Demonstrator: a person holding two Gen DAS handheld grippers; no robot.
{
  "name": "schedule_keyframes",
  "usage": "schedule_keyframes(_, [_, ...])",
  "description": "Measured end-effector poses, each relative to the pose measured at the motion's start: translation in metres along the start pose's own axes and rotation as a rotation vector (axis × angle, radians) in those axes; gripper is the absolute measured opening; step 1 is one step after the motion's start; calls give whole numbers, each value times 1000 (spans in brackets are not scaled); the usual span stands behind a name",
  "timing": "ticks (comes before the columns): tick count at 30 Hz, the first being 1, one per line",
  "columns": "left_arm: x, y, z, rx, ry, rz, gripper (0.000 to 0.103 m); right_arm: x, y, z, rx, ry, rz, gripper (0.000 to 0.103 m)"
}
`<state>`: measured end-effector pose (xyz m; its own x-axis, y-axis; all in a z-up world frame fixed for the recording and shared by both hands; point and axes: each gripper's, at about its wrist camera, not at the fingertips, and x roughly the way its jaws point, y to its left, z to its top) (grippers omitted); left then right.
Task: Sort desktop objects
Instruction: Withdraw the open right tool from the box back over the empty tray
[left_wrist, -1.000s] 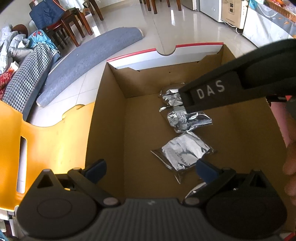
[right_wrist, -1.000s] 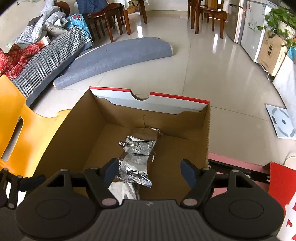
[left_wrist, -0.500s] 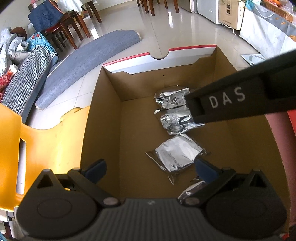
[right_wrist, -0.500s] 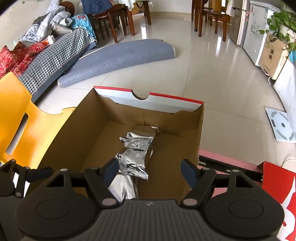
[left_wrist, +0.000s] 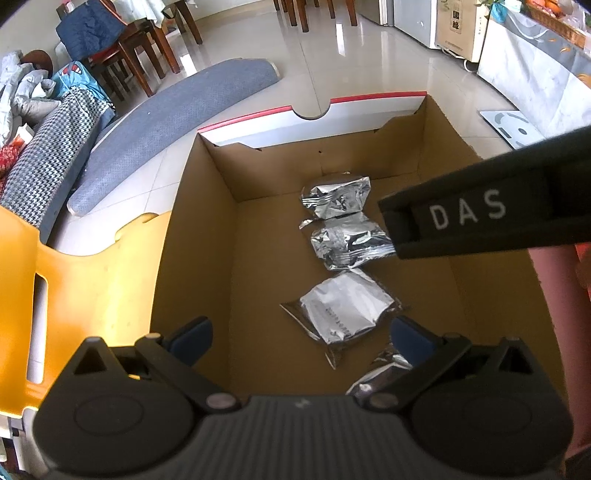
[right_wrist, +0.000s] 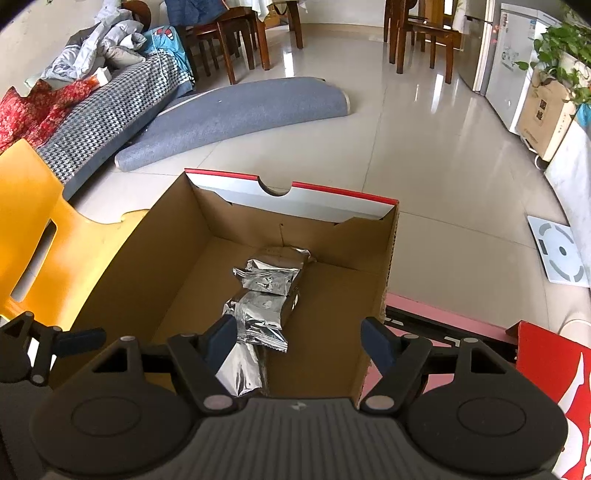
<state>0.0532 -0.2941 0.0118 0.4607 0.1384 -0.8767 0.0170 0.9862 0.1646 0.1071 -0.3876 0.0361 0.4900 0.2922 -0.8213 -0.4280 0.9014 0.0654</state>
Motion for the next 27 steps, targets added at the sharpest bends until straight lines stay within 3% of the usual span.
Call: schedule_keyframes(27, [-10, -16, -15, 3, -1, -39, 103, -15, -6, -16, -57, -2, -23, 74])
